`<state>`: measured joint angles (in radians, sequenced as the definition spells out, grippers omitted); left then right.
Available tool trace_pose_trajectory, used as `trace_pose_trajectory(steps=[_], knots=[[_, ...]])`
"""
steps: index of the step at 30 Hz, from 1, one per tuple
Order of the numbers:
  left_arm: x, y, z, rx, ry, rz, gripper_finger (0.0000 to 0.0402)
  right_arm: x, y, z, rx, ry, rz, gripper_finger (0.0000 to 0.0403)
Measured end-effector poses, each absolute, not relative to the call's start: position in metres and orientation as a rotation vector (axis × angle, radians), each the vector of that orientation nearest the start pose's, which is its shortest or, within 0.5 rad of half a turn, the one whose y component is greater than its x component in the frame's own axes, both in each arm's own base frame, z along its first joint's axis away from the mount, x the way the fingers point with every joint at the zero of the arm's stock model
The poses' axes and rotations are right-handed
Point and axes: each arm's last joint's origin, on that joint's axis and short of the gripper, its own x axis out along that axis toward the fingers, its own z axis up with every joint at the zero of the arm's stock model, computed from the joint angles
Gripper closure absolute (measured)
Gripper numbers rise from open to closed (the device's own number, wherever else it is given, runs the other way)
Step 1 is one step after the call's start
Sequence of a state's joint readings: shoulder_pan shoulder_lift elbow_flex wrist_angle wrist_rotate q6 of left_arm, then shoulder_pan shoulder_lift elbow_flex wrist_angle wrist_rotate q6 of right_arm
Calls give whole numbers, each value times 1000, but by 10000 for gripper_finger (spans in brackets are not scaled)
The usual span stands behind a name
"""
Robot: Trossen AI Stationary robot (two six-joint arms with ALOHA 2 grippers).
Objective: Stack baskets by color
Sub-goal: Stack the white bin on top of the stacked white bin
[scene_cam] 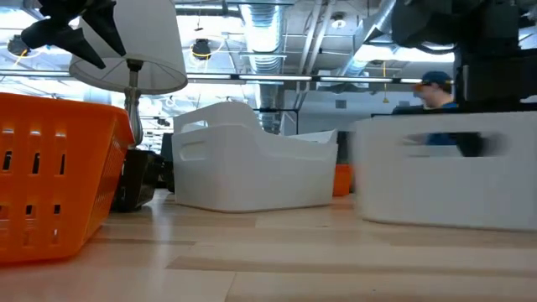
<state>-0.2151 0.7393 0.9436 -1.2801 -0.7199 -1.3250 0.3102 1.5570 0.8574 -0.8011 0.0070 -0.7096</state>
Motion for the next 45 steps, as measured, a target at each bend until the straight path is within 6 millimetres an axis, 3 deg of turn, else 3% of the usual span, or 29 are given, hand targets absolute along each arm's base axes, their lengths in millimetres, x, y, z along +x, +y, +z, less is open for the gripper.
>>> trace_pose_trajectory(steps=[6, 12, 19, 23, 26, 33, 38, 45], knots=[[96, -1, 311, -698, 501, 972, 168, 231, 87, 162, -571, 1451, 665, 397], [96, -1, 311, -682, 508, 967, 168, 232, 108, 186, -456, 1487, 625, 400], [96, -1, 311, -670, 516, 962, 168, 237, 116, 259, -399, 1355, 569, 401], [96, -1, 311, -642, 528, 953, 168, 244, 104, 300, -540, 1233, 494, 402], [96, -1, 311, -633, 532, 950, 168, 263, 90, 315, -652, 1167, 415, 402], [96, -1, 311, -621, 536, 947, 168, 329, 56, 309, -748, 1139, 329, 402], [96, -1, 311, -619, 537, 947, 168, 365, 44, 294, -794, 1187, 340, 402], [96, -1, 310, -608, 553, 941, 168, 392, 48, 274, -810, 1244, 381, 402]])
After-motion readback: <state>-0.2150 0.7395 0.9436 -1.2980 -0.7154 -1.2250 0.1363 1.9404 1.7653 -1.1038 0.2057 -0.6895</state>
